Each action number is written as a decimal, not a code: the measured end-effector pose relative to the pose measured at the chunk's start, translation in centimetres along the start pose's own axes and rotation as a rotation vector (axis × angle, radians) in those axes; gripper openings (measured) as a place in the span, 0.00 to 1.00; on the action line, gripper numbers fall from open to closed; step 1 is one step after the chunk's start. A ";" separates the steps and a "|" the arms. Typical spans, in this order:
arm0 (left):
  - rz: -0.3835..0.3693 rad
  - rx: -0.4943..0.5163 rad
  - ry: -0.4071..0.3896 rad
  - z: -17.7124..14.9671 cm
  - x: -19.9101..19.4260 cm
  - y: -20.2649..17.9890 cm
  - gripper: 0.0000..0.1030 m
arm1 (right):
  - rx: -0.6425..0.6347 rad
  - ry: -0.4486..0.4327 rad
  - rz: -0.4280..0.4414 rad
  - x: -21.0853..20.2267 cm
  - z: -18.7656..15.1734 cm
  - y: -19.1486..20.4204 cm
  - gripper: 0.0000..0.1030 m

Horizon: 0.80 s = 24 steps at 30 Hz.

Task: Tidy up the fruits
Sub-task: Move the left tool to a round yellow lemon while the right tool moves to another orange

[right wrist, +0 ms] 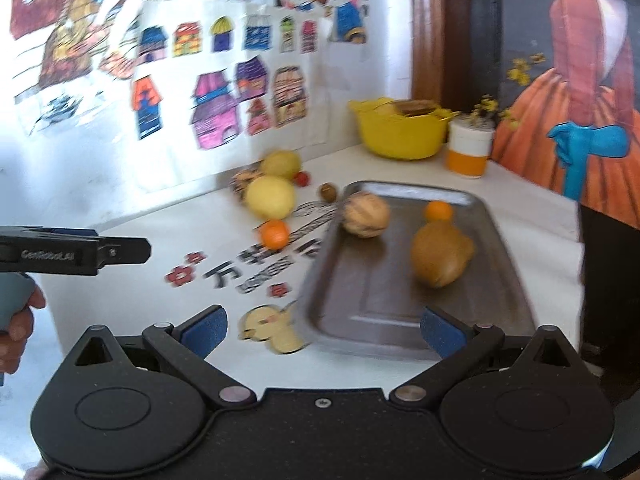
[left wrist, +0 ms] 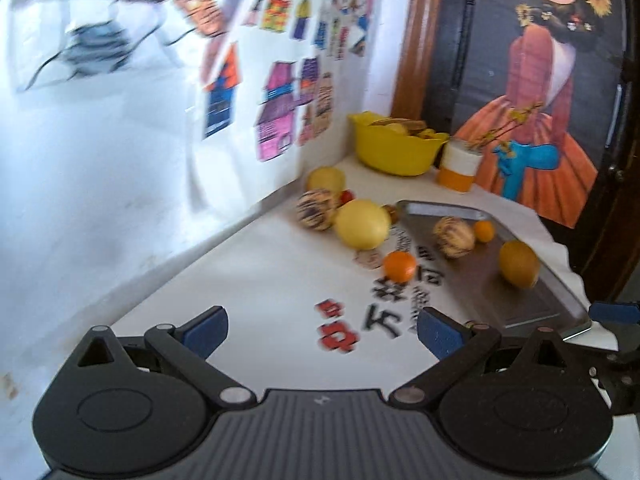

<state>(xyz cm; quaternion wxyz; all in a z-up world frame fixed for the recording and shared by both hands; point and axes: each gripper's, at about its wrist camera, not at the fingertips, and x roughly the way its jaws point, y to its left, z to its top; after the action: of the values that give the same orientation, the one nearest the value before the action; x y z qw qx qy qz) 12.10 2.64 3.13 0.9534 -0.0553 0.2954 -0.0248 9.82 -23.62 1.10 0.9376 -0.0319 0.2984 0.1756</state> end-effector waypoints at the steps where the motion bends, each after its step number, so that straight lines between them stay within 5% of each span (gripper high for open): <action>1: 0.007 -0.006 0.004 -0.2 0.0 0.4 0.99 | -0.005 0.011 0.014 0.2 0.0 0.6 0.99; 16: 0.085 -0.036 0.081 2.6 3.3 2.6 0.99 | -0.075 0.104 0.122 5.2 3.3 4.2 0.99; 24: 0.062 -0.073 0.136 6.0 7.5 1.8 0.99 | -0.104 0.111 0.127 9.7 5.7 3.8 0.99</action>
<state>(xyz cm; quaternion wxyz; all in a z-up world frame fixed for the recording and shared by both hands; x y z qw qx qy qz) 21.67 4.38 3.65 0.9289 -0.0790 0.3617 0.0120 19.01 -16.16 0.46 0.9037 -0.0715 0.3419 0.2478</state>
